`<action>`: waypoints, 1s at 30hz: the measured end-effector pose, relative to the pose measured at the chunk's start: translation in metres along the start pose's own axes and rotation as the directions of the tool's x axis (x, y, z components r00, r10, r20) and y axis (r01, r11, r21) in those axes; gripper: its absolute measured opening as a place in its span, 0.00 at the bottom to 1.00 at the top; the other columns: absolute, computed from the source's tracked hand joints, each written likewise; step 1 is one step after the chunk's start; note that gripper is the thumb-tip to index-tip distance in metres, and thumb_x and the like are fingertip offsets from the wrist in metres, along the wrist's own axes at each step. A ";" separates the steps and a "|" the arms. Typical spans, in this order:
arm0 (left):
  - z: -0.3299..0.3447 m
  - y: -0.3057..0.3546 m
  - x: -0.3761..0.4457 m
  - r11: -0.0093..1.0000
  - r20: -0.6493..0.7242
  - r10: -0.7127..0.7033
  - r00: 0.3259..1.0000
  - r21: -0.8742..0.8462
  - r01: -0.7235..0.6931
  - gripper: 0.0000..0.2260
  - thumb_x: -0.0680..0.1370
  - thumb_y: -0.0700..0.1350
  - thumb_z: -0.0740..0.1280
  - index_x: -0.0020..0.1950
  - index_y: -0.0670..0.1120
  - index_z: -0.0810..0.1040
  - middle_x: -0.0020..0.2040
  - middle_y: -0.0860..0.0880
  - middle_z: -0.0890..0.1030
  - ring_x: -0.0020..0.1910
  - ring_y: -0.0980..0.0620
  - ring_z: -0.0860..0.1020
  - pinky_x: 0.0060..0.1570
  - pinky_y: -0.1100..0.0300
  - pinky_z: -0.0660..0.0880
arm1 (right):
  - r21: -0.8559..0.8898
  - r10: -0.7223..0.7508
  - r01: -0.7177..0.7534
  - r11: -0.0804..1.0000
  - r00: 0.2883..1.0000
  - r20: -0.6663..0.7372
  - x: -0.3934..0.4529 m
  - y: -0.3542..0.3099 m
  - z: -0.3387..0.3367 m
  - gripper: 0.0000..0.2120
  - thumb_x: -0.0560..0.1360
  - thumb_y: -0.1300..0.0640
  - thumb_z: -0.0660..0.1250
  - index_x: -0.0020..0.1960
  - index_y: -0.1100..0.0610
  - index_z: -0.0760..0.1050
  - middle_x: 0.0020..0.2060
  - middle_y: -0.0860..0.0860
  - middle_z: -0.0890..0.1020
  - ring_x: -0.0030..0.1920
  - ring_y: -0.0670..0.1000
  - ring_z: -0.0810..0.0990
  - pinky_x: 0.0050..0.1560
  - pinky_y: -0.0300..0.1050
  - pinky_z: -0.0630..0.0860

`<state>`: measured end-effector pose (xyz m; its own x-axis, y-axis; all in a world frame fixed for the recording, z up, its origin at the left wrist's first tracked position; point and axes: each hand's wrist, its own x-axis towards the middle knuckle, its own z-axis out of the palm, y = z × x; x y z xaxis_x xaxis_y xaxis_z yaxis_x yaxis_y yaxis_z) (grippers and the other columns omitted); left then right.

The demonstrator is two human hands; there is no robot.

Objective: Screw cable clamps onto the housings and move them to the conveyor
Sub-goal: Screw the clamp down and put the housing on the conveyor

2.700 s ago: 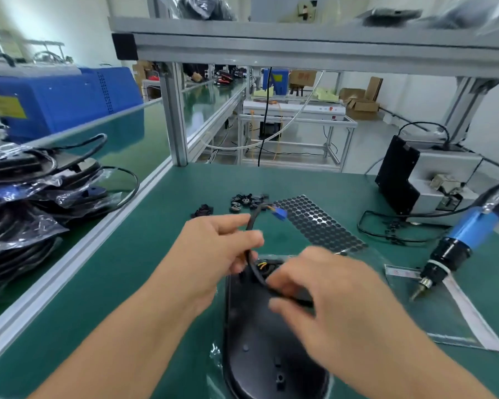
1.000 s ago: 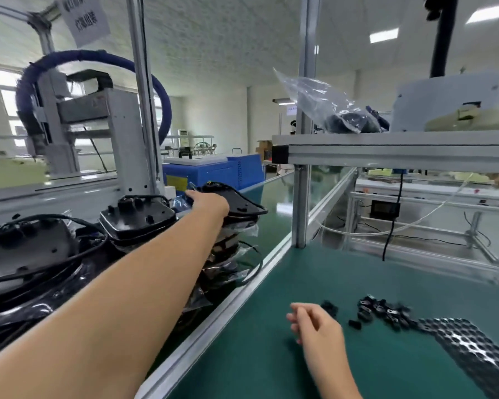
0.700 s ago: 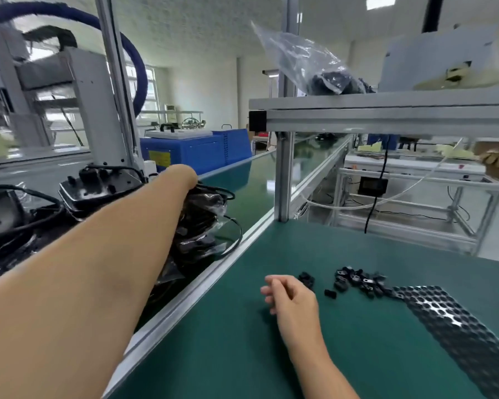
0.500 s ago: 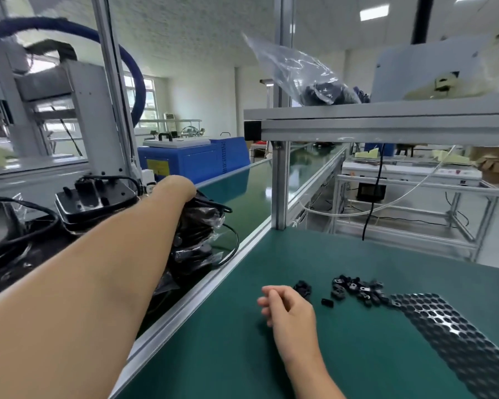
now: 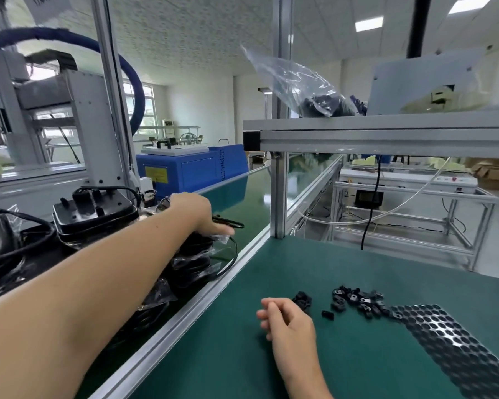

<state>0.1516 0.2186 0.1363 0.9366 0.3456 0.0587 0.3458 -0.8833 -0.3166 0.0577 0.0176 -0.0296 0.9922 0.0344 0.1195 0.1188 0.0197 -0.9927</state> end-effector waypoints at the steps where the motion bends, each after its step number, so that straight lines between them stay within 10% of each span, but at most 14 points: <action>1: 0.001 0.003 -0.001 0.997 -0.010 0.045 0.999 0.068 -0.044 0.46 0.57 0.84 0.53 0.49 0.46 0.78 0.45 0.50 0.79 0.43 0.50 0.77 0.41 0.57 0.73 | -0.001 0.000 0.000 1.000 1.000 -0.002 0.000 0.000 0.000 0.11 0.79 0.61 0.62 0.43 0.52 0.81 0.35 0.47 0.85 0.32 0.40 0.79 0.37 0.37 0.74; 5: 0.008 0.011 0.006 0.980 -0.050 0.115 0.992 0.169 -0.105 0.34 0.63 0.70 0.71 0.59 0.48 0.75 0.50 0.50 0.79 0.50 0.47 0.79 0.48 0.51 0.79 | -0.011 0.001 -0.001 1.000 1.000 -0.009 -0.001 -0.002 -0.002 0.11 0.78 0.61 0.62 0.42 0.52 0.81 0.35 0.47 0.85 0.33 0.40 0.79 0.37 0.36 0.74; 11: -0.002 0.010 0.026 0.986 -0.070 0.137 0.988 0.101 -0.129 0.25 0.66 0.68 0.70 0.50 0.49 0.76 0.41 0.53 0.77 0.41 0.50 0.77 0.38 0.56 0.73 | -0.049 0.006 -0.006 0.999 1.000 0.004 0.001 0.002 0.001 0.11 0.78 0.61 0.62 0.41 0.52 0.81 0.35 0.46 0.85 0.32 0.40 0.79 0.37 0.35 0.74; 16: 0.005 0.014 0.037 0.992 -0.351 0.118 0.929 -0.001 -0.126 0.09 0.73 0.49 0.68 0.48 0.44 0.77 0.39 0.49 0.78 0.36 0.48 0.76 0.38 0.52 0.77 | -0.071 -0.005 0.006 0.997 1.000 0.006 0.004 0.002 0.003 0.11 0.78 0.61 0.62 0.41 0.52 0.81 0.35 0.47 0.85 0.32 0.40 0.79 0.37 0.37 0.74; 20: 0.034 0.049 0.046 0.997 -0.299 0.072 0.952 0.012 -0.072 0.18 0.75 0.36 0.65 0.65 0.36 0.69 0.65 0.28 0.71 0.68 0.24 0.64 0.59 0.39 0.74 | -0.076 -0.014 0.014 0.997 1.000 0.007 0.004 0.003 0.002 0.11 0.78 0.62 0.62 0.41 0.52 0.81 0.35 0.47 0.85 0.32 0.40 0.79 0.36 0.35 0.74; 30: 0.081 0.085 0.052 0.984 -0.239 0.054 0.970 0.177 -0.011 0.20 0.76 0.36 0.64 0.68 0.36 0.70 0.65 0.32 0.74 0.65 0.30 0.71 0.63 0.36 0.69 | -0.044 -0.023 0.024 0.999 0.999 0.022 0.003 0.003 0.001 0.10 0.78 0.62 0.61 0.43 0.54 0.80 0.35 0.48 0.83 0.32 0.39 0.77 0.36 0.36 0.75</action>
<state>0.2254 0.1870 0.0361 0.9405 0.2118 0.2657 0.3196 -0.8173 -0.4794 0.0612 0.0188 -0.0326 0.9882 0.0559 0.1430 0.1445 -0.0239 -0.9892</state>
